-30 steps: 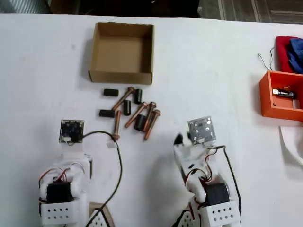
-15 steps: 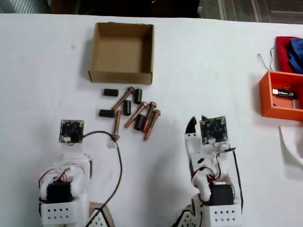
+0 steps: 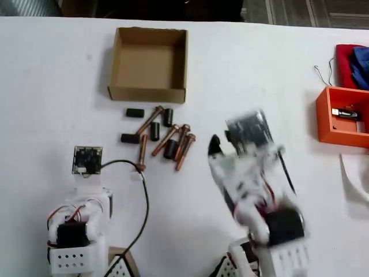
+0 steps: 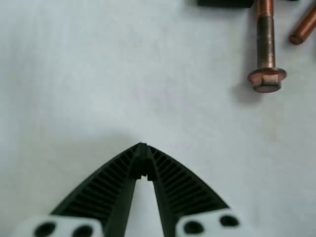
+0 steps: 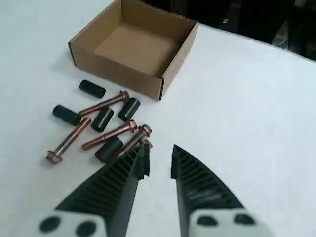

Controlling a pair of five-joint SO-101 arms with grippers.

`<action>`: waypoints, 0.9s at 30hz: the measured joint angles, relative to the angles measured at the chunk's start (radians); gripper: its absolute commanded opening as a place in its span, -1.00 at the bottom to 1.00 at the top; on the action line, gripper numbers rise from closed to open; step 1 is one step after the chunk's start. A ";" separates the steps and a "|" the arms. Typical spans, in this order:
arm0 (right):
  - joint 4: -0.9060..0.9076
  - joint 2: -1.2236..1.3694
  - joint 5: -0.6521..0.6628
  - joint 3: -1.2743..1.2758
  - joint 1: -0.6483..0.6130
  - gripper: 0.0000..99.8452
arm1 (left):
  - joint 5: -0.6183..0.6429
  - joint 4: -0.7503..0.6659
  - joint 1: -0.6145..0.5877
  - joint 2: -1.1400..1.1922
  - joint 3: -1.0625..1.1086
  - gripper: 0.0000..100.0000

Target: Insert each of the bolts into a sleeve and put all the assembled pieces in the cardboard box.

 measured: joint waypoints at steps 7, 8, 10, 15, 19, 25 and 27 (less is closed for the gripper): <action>0.078 0.704 -0.180 -0.371 -0.009 -0.84 | 0.000 0.000 0.000 0.000 0.000 -0.95; 0.086 0.799 -0.195 -0.425 -0.009 -0.84 | 0.000 0.000 0.000 0.000 0.000 -0.95; 0.120 0.976 -0.213 -0.528 -0.020 -0.84 | 0.000 0.000 0.000 0.000 0.000 -0.95; 0.307 1.369 -0.222 -0.824 -0.114 -0.84 | 0.000 0.000 0.000 0.000 0.000 -0.95; 0.411 1.631 -0.227 -1.088 -0.157 -0.84 | 0.000 0.000 0.000 0.000 0.000 -0.95; 0.546 1.855 -0.281 -1.439 -0.150 -0.84 | 0.000 0.000 0.000 0.000 0.000 -0.95; 0.572 1.889 -0.287 -1.517 -0.160 -0.82 | 0.000 0.000 0.000 0.000 0.000 -0.95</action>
